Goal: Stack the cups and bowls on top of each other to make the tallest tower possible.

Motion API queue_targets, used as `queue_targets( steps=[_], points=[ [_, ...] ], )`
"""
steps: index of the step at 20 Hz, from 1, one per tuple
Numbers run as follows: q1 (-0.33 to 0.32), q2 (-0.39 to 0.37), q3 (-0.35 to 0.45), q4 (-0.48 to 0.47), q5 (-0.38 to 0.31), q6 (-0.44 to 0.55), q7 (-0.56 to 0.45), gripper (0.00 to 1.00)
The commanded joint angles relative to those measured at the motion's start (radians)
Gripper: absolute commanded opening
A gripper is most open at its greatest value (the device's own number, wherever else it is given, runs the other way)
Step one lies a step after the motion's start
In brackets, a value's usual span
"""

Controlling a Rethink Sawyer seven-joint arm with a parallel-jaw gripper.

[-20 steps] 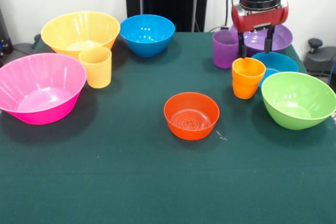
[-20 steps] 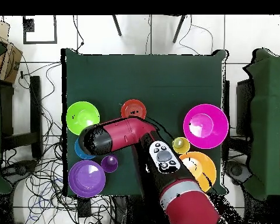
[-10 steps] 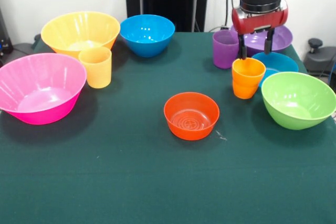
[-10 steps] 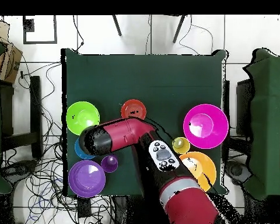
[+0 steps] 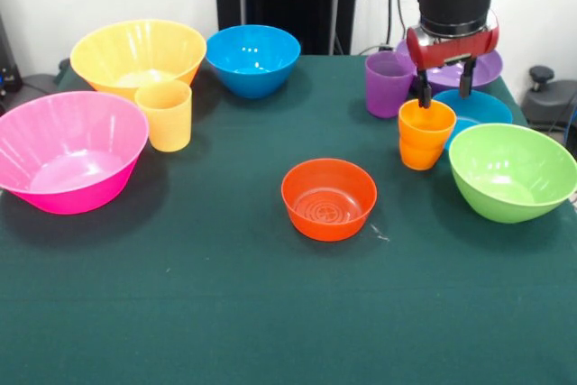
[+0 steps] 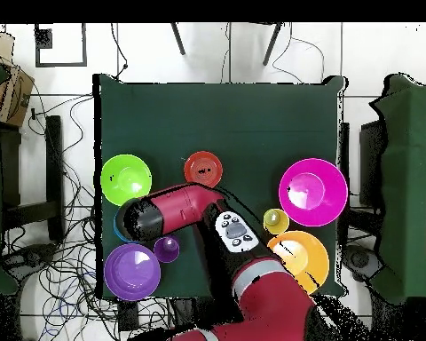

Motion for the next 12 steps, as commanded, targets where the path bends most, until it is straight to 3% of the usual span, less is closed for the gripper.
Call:
queue_targets(
  steps=[1,12],
  points=[
    [0.038,0.072,-0.041,0.002,-0.087,-0.084,0.047,1.00],
    [0.101,0.109,-0.108,0.009,-0.099,-0.178,0.098,1.00]
  ],
)
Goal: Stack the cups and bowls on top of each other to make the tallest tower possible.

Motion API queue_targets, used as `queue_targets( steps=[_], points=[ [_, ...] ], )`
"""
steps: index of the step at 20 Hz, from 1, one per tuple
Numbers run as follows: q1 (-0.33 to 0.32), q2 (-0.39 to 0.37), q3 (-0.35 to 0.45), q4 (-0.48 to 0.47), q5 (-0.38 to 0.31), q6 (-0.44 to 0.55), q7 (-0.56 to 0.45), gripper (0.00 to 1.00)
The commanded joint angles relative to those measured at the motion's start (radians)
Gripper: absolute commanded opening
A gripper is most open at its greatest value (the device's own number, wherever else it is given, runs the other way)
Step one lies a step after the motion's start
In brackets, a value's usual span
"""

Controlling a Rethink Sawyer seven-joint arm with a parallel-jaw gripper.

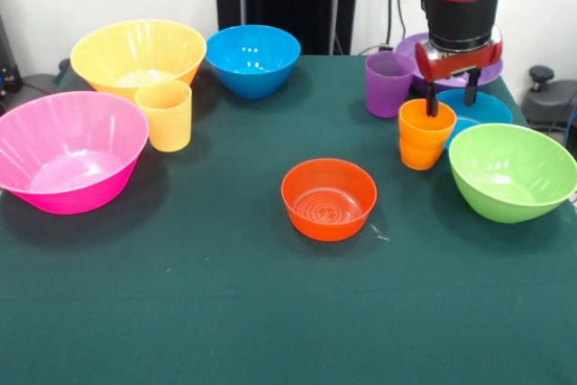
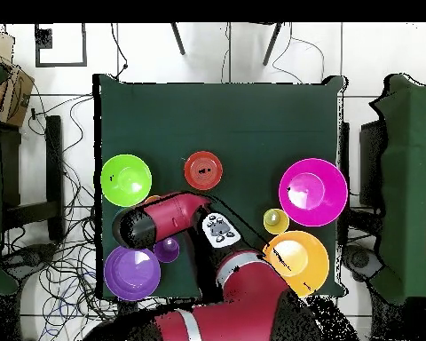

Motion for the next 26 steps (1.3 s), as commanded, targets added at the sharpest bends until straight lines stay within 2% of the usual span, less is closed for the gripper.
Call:
queue_targets(
  steps=[1,14,22,23,26],
  points=[
    [0.041,0.044,-0.067,0.005,-0.085,-0.102,0.093,1.00],
    [0.070,0.067,-0.095,-0.031,-0.053,-0.118,0.071,1.00],
    [0.060,0.076,-0.083,-0.052,-0.044,-0.106,0.045,1.00],
    [0.057,0.077,-0.080,-0.054,-0.042,-0.097,0.039,0.00],
    [0.040,0.082,-0.062,-0.053,-0.044,-0.089,0.020,0.00]
  ],
)
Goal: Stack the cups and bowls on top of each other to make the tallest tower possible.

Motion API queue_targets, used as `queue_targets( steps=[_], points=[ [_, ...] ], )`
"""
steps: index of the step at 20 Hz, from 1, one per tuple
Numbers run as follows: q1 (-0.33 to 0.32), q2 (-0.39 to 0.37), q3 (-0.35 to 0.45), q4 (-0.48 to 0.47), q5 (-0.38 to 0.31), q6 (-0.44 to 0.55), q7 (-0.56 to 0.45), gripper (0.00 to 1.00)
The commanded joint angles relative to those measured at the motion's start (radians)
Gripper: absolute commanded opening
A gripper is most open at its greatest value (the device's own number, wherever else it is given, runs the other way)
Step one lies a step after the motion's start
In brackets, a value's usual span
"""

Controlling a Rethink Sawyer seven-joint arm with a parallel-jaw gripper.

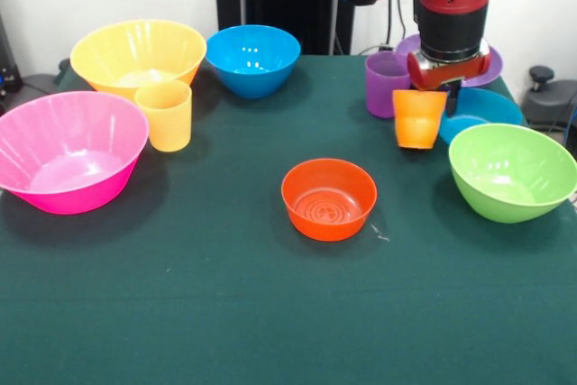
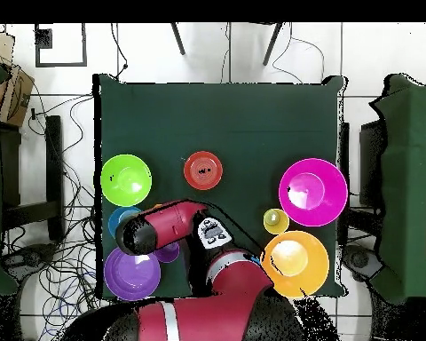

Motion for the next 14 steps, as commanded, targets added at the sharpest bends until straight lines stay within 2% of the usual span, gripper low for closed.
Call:
queue_targets(
  steps=[1,11,14],
  points=[
    [-0.012,0.032,0.014,-0.043,-0.050,-0.019,0.022,0.00],
    [-0.006,0.017,0.012,-0.031,-0.029,0.004,0.037,0.00],
    [-0.011,0.008,0.013,-0.001,-0.030,-0.013,0.048,0.00]
  ],
)
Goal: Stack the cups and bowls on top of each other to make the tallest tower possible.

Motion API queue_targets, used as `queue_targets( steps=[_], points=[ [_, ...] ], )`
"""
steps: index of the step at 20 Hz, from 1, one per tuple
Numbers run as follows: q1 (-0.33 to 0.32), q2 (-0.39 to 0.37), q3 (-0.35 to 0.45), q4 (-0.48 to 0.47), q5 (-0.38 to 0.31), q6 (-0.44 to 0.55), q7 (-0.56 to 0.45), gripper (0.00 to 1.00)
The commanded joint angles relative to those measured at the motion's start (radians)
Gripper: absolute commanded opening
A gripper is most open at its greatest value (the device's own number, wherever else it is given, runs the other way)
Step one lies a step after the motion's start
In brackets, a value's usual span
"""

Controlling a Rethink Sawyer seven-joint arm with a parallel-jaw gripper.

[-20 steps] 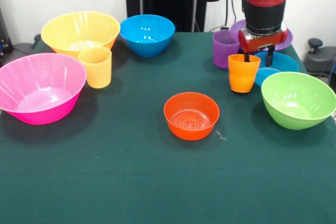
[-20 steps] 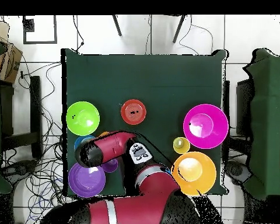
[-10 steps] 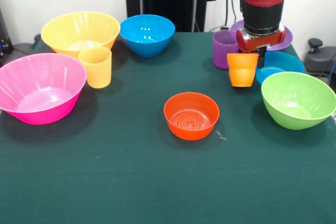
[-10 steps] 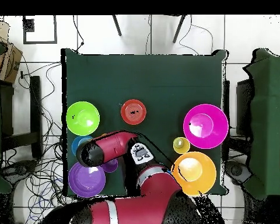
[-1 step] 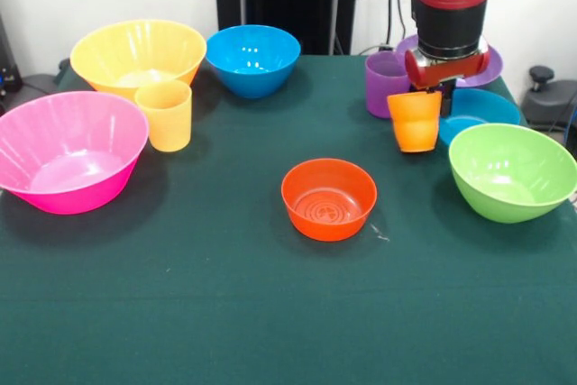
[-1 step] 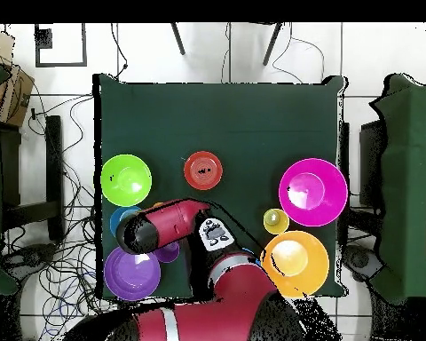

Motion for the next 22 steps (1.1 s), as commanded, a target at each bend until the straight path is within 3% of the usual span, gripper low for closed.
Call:
queue_targets(
  steps=[1,4,12,22],
  points=[
    [-0.008,0.029,0.019,0.005,-0.028,-0.013,0.049,0.00],
    [-0.002,0.021,0.016,0.001,-0.010,0.019,0.056,0.00],
    [0.080,-0.084,-0.062,-0.005,0.058,0.276,0.084,0.00],
    [0.107,-0.142,-0.072,-0.017,0.122,0.425,0.103,0.00]
  ],
)
